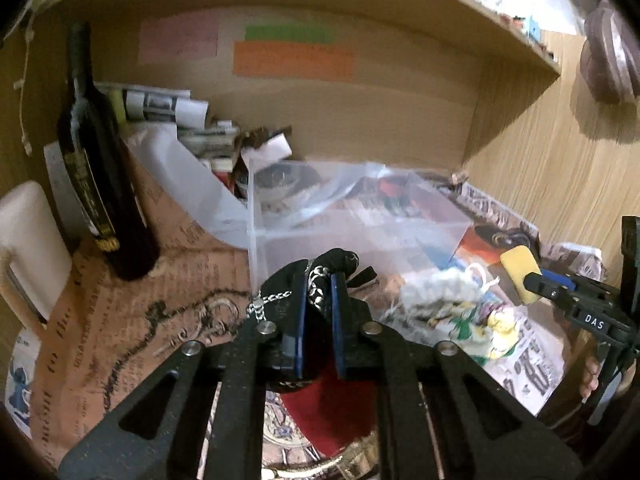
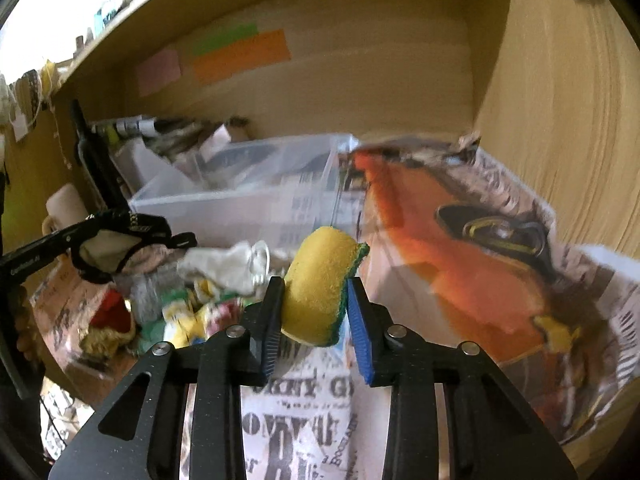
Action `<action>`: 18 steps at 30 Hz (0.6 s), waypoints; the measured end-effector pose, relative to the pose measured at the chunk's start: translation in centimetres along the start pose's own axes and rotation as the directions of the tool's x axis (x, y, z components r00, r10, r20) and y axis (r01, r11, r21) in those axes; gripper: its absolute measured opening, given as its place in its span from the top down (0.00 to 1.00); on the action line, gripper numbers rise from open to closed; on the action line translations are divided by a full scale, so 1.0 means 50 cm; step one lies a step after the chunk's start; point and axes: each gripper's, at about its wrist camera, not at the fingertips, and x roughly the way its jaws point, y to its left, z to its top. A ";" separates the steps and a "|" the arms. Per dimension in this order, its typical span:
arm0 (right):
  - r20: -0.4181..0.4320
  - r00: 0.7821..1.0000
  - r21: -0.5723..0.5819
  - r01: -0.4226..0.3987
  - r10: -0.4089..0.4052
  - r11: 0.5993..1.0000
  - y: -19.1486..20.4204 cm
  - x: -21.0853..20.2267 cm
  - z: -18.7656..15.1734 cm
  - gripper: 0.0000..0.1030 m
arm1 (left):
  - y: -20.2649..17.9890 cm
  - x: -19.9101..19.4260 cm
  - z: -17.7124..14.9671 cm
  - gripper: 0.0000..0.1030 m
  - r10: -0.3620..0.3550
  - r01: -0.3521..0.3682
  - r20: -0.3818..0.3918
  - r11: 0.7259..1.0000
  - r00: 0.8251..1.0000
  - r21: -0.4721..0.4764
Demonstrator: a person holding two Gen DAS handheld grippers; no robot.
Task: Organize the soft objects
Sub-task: 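Grasp the black knit beanie with the left tool while the right tool grasps the yellow sponge, then carry the beanie and sponge over the clear bin and open both tools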
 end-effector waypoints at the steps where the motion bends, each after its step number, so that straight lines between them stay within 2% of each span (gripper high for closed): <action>1: 0.012 1.000 -0.002 0.000 0.000 1.000 0.001 -0.004 0.007 0.72 | -0.001 -0.005 0.006 0.90 0.000 0.000 0.010 1.000 1.000 0.001; 11: 0.153 0.988 -0.043 -0.031 0.037 0.999 0.032 -0.027 0.089 0.72 | -0.013 -0.056 0.095 0.90 -0.008 0.004 0.136 0.999 0.991 0.033; 18: 0.188 0.979 -0.087 -0.066 0.081 0.994 0.061 -0.004 0.143 0.72 | -0.029 -0.045 0.150 0.90 0.005 -0.016 0.191 0.998 0.982 0.058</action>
